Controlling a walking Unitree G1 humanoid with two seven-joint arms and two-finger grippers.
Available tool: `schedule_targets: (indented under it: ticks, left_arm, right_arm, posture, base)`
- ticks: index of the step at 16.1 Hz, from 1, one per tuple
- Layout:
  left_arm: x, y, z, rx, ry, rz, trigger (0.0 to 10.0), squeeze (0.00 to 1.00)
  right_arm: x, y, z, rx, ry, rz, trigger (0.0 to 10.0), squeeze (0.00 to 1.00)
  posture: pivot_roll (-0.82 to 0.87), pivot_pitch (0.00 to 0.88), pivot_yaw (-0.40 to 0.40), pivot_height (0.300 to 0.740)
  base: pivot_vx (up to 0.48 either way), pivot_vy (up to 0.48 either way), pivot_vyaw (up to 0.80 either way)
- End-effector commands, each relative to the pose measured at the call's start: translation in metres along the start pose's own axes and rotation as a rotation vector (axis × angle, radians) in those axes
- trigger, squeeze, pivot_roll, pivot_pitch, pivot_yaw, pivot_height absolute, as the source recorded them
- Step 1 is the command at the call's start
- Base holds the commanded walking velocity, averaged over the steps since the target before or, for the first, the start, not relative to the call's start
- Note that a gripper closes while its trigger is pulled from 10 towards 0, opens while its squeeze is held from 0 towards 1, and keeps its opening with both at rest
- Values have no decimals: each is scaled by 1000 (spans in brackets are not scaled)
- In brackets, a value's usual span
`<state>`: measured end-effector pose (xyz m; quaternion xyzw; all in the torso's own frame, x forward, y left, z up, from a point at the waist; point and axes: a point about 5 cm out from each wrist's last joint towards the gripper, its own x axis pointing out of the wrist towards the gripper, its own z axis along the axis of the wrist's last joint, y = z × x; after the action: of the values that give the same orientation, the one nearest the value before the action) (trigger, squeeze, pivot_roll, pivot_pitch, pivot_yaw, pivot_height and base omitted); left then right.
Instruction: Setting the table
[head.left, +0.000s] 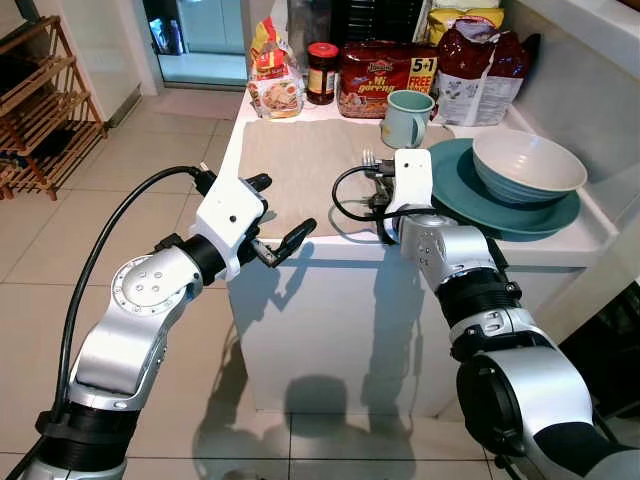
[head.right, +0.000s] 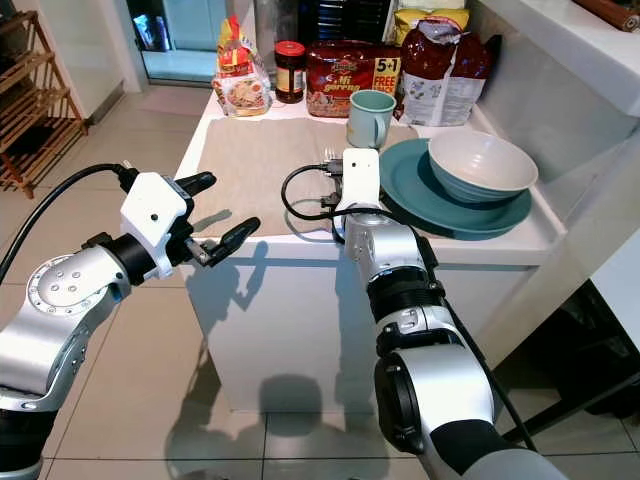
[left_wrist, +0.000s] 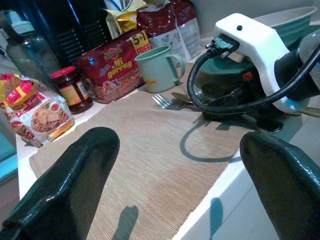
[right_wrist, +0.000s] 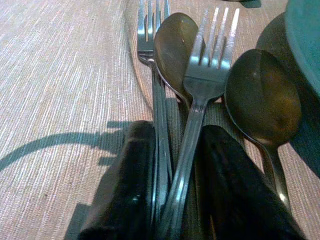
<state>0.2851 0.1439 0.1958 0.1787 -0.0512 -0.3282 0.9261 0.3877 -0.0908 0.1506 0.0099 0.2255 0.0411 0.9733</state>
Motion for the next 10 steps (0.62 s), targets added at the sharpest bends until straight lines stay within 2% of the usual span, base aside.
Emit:
schedule_targets:
  ticks: [1, 7, 10]
  left_arm:
    - [-1, -2, 4, 24, -1, -11, 10000, 0]
    - [-2, 1, 4, 30, -2, 4, 10000, 0]
    - [-2, 6, 5, 43, -6, 29, 10000, 0]
  right_arm:
    - [2, 1, -11, -4, 63, 10, 0, 0]
    - [5, 6, -7, -34, 58, 60, 0, 0]
    - [5, 13, 10, -47, -13, 93, 0, 0]
  posture:
    - [184, 1, -48, 740]
    - [194, 0, -53, 740]
    - [201, 0, -53, 740]
  base:
    - [0, 0, 0]
    - [0, 0, 0]
    - [0, 0, 0]
